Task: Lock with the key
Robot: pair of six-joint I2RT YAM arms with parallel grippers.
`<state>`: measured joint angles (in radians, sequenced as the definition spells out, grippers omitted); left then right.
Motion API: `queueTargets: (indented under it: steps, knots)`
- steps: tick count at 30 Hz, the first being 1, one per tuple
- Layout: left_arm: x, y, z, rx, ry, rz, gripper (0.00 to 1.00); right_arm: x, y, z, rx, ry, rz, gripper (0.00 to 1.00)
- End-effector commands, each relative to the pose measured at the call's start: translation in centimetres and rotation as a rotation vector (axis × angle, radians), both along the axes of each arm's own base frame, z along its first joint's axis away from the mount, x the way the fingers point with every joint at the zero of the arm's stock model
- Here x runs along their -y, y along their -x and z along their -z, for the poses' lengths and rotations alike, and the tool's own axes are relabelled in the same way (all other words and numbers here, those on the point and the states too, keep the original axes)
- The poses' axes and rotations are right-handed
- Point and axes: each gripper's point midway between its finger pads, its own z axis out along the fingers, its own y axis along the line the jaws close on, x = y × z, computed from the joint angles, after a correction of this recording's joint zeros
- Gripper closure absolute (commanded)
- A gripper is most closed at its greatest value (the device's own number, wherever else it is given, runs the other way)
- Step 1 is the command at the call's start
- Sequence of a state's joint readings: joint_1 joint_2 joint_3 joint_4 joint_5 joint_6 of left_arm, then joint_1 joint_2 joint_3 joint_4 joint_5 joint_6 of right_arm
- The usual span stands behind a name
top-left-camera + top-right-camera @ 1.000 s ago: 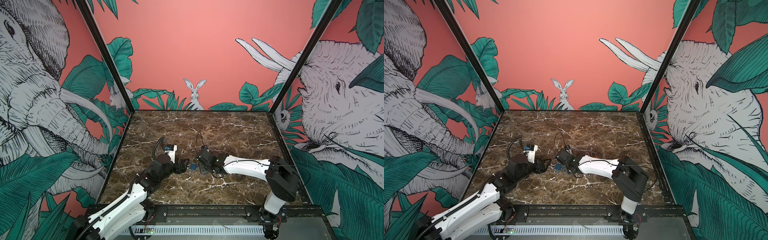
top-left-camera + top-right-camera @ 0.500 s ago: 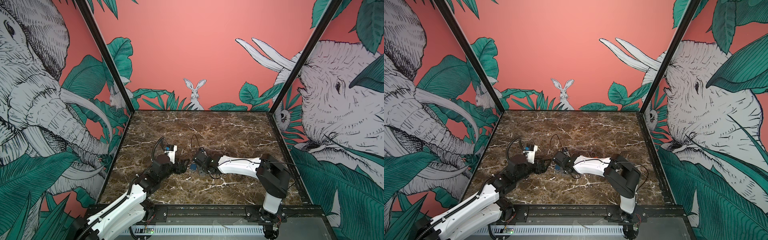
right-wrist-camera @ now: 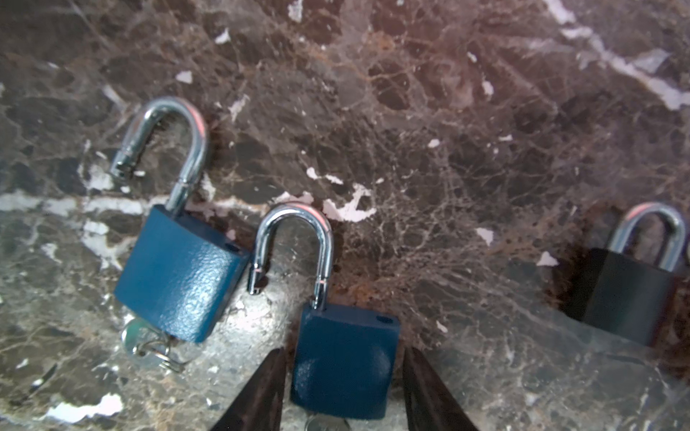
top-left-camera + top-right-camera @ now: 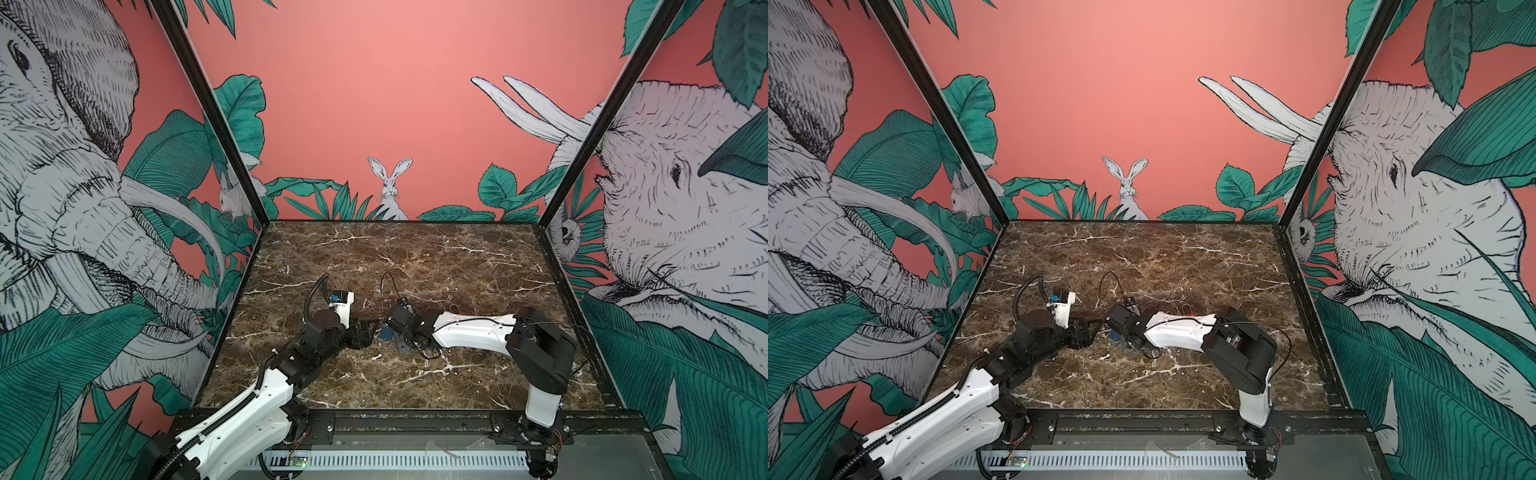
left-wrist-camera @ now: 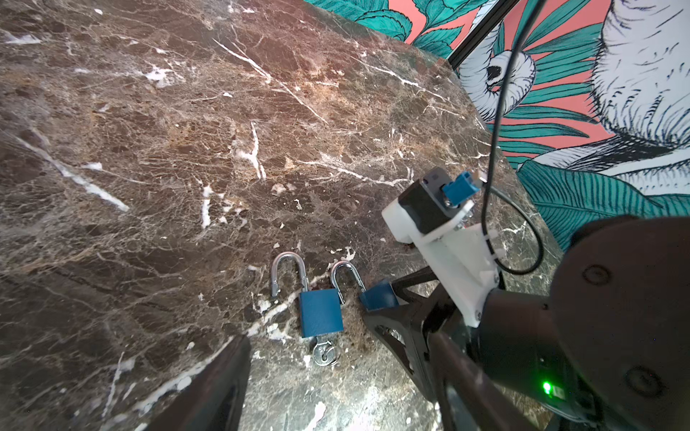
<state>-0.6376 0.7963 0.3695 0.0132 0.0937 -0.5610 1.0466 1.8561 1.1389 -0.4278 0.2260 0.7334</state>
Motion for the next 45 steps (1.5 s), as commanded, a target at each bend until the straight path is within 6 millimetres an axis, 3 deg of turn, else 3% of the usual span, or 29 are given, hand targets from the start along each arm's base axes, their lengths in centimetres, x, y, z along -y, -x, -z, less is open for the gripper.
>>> queueTargets:
  steps: [1, 14, 23, 29, 37, 45]
  knots:
    - [0.1, -0.1, 0.2, -0.001, 0.014, 0.002, 0.23, 0.4, 0.3, 0.9, -0.011, 0.022, 0.010, 0.50]
    - [-0.1, 0.0, 0.6, -0.006, 0.002, -0.001, 0.24, 0.7, 0.6, 1.9, -0.051, 0.007, 0.024, 0.57]
    - [0.7, -0.5, 0.1, 0.006, 0.000, 0.028, 0.26, 1.6, 0.1, 1.0, -0.064, -0.057, -0.020, 0.69]
    - [1.9, -1.6, -0.8, 0.022, -0.006, 0.074, 0.28, 2.0, -0.8, -3.1, 0.022, -0.231, -0.192, 0.83]
    - [6.3, -2.1, -2.8, 0.032, 0.081, 0.286, 0.26, 1.8, 0.7, -8.7, 0.121, -0.266, -0.489, 0.86]
    - [9.2, -0.4, -4.3, -0.024, 0.208, 0.470, 0.24, 2.2, 1.5, -12.7, 0.250, -0.282, -0.625, 0.86]
